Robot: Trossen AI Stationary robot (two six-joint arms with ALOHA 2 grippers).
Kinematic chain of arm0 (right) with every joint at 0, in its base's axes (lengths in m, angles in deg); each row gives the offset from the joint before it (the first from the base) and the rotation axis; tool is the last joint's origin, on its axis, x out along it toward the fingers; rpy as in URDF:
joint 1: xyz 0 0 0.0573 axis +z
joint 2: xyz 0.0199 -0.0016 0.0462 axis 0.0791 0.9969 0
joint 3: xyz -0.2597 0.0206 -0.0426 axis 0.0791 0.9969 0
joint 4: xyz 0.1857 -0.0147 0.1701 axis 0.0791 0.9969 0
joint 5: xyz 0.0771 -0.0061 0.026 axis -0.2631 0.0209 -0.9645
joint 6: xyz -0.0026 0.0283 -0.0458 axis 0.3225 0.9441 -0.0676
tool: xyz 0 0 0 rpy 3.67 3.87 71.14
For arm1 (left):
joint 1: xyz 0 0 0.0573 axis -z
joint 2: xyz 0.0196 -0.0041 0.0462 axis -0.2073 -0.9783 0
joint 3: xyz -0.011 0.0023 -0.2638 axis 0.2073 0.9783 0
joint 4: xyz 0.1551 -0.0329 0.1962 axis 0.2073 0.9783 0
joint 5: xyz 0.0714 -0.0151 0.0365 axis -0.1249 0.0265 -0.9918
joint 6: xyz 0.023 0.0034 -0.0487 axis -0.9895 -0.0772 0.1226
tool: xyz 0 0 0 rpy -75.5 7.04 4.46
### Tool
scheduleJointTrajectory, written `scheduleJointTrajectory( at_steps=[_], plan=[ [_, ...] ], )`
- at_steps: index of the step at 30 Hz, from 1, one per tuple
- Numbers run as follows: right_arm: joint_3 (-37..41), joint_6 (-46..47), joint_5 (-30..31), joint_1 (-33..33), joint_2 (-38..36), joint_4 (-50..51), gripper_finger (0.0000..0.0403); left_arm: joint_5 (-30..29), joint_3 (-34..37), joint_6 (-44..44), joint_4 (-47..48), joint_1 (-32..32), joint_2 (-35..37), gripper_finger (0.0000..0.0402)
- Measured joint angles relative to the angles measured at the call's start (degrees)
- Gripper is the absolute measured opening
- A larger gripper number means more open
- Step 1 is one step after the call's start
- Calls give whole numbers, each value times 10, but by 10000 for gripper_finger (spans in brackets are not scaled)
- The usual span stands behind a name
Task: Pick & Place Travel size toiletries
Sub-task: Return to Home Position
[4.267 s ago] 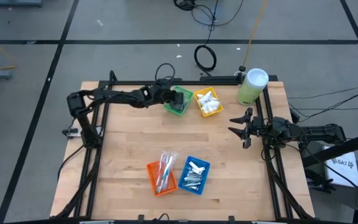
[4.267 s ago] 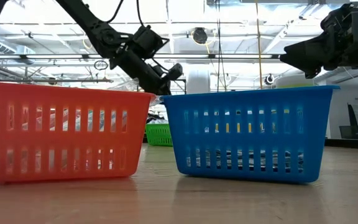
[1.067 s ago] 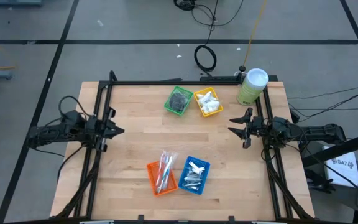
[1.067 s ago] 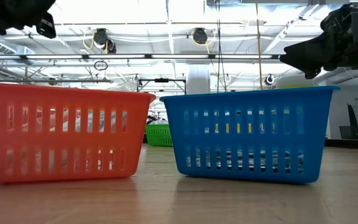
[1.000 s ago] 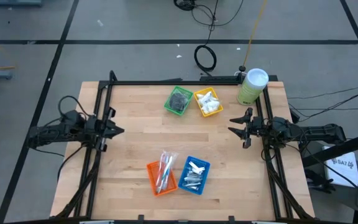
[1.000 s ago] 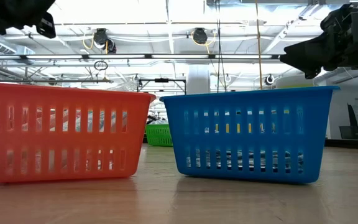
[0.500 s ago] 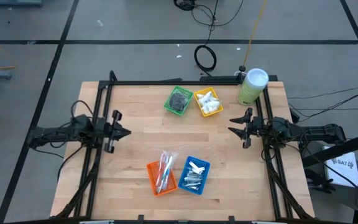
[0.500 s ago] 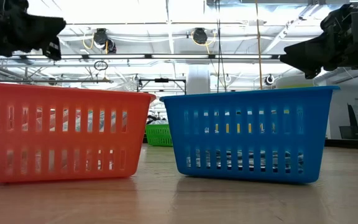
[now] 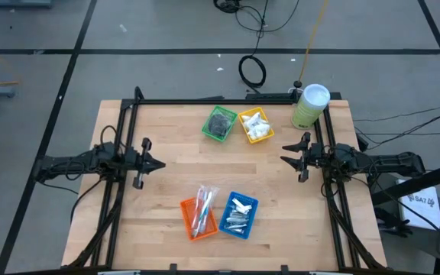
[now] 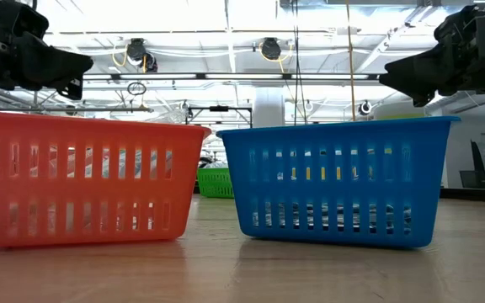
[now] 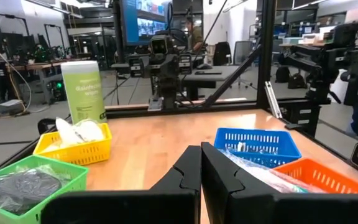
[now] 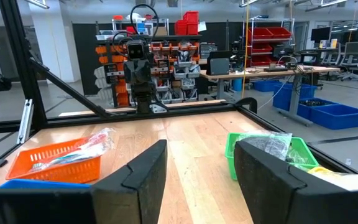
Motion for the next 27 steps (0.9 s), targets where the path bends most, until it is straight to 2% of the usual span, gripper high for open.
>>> scheduleJointTrajectory(
  at_steps=[27],
  plan=[
    [0,0,0,0,0,0,174,1,0,7,-8,0,0,1]
  ],
)
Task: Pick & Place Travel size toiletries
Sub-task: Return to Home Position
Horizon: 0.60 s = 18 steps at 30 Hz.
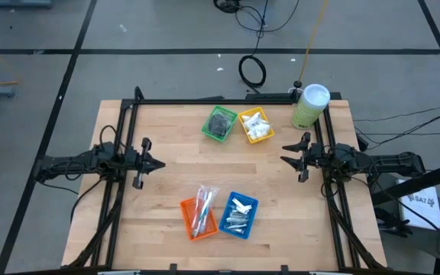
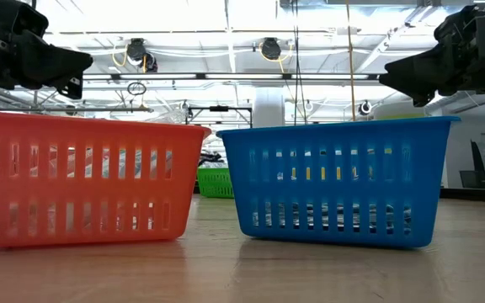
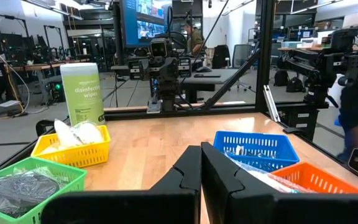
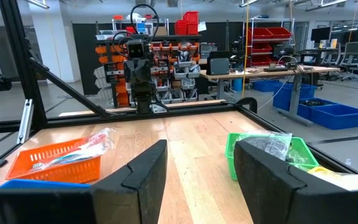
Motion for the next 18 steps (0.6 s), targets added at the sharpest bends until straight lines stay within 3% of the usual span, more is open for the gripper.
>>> scheduleJointTrajectory(
  at_steps=[18],
  plan=[
    [0,0,0,0,0,0,176,0,0,0,0,0,0,1]
  ],
)
